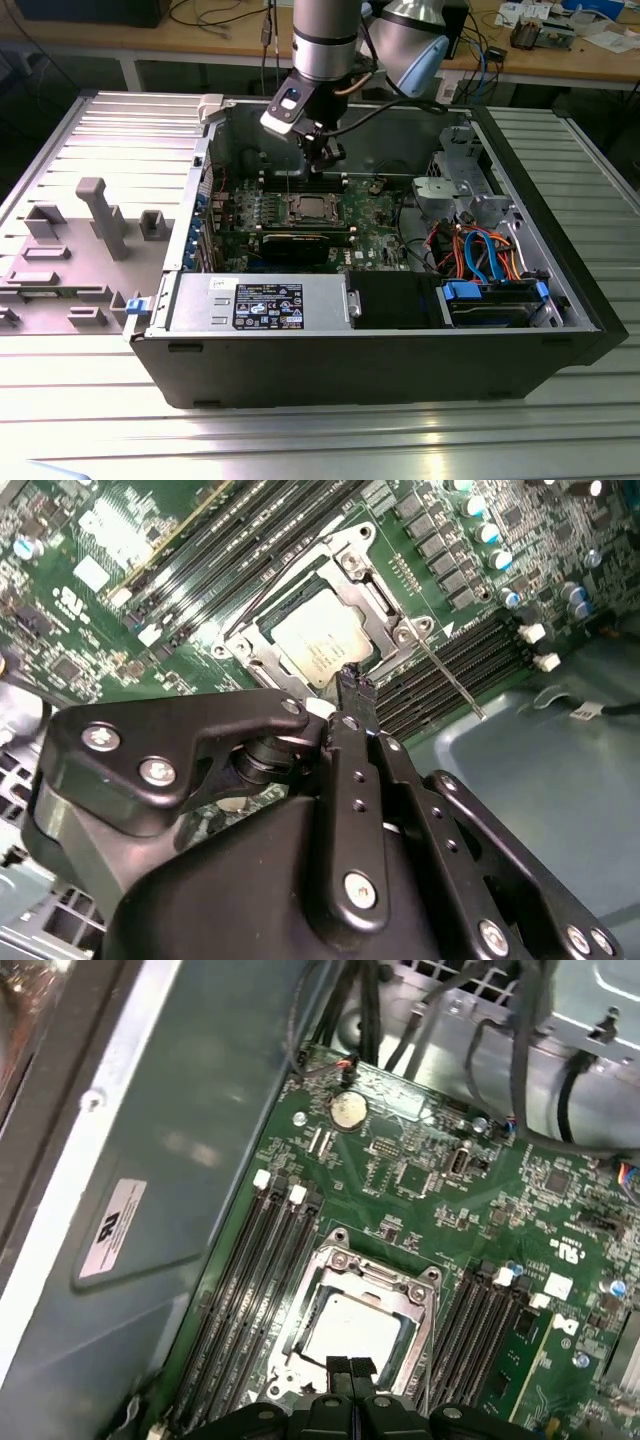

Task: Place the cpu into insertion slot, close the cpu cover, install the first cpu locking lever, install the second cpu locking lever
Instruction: 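Install the first cpu locking lever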

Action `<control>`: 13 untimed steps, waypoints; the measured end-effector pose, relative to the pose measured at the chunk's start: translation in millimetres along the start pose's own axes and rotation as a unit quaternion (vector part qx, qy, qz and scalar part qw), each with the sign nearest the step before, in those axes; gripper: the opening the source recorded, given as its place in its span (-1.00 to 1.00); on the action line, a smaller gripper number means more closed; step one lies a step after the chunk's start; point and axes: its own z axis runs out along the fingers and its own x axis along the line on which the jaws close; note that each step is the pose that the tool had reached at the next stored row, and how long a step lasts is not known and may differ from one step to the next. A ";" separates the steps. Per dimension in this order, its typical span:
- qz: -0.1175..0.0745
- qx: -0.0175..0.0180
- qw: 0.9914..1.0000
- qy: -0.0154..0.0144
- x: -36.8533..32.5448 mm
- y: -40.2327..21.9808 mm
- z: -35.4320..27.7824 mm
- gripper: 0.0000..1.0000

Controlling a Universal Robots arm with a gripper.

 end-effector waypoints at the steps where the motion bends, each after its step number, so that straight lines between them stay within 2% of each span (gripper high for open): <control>1: -0.011 0.000 1.000 0.000 0.0 0.0 0.0 -0.79; 2: -0.025 0.000 1.000 0.000 0.0 0.0 0.0 -0.79; 4: -0.039 0.001 0.999 0.000 0.0 0.0 0.0 -0.79; 5: -0.052 0.001 0.999 0.000 0.0 0.0 0.0 -0.79; 8: -0.093 0.001 0.996 0.000 0.0 0.0 0.1 -0.79; 12: -0.144 0.002 0.990 0.000 0.0 -0.1 0.1 -0.79; 13: -0.149 0.002 0.989 0.000 0.0 -0.1 0.1 -0.79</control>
